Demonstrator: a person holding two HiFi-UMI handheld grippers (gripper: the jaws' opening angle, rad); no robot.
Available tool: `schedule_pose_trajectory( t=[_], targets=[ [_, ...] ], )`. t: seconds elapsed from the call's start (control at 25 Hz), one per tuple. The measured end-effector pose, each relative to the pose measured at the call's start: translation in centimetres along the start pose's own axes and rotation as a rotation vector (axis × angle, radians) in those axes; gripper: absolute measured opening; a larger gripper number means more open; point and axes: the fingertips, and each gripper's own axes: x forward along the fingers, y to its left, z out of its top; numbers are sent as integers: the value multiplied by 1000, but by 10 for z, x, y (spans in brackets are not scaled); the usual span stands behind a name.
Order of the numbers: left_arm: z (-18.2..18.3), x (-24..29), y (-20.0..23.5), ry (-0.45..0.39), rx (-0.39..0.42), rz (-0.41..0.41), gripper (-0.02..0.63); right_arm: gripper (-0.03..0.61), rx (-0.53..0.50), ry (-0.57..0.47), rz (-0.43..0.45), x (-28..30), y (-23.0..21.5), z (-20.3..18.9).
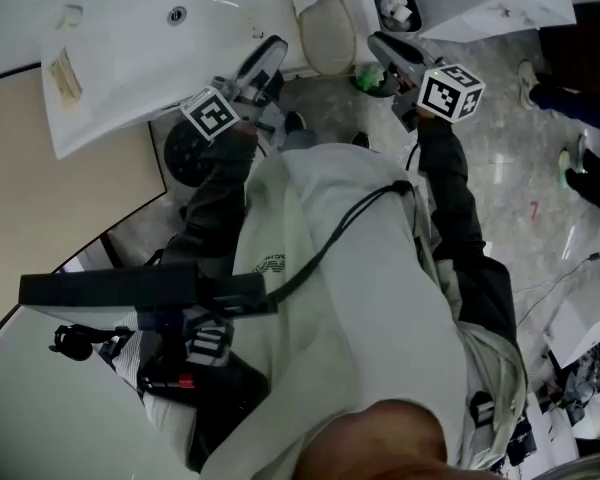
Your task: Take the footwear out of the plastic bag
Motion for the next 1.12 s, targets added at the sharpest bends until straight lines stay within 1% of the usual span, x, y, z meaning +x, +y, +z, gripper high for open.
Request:
schedule_pose_trajectory(
  t=[0.04,0.16,0.24,0.4,0.48,0.56,0.64,0.8,0.88,0.96,1.04,1.12],
  targets=[
    [2,4,3,17,-4,-3,163,89,-8,23,-11,9,-6,3],
    [0,11,6,50,-42,-45,196,133,-32,112,-41,38,-22,4],
    [1,12,10,63,-47,-48,204,143,-49,210,-47,56,-29,-5],
    [4,17,16,72,-53,-52,204,150,-75,445,-53,77,-42,-35],
    [3,20,14,72,-69,-74,204,153,-82,514,-60,79,-47,-47],
    [5,21,16,77,-68,-70,204,153,-77,535,-57,78,-47,-48],
    [6,21,15,78,-80,-83,204,153,-75,526,-65,72,-48,-44],
    [0,19,21,111,-67,-61,204,153,-61,539,-116,61,-58,-46],
    [-6,26,23,144,-89,-94,204,153,-31,564,-116,65,-60,-50],
    [-12,39,28,187,-122,-137,204,153,-19,595,-106,76,-62,-50],
    [-20,48,42,240,-132,-124,204,153,-40,616,-75,85,-58,-47],
    [-30,55,50,281,-138,-112,204,153,-45,628,-23,91,-47,-46]
  ],
)
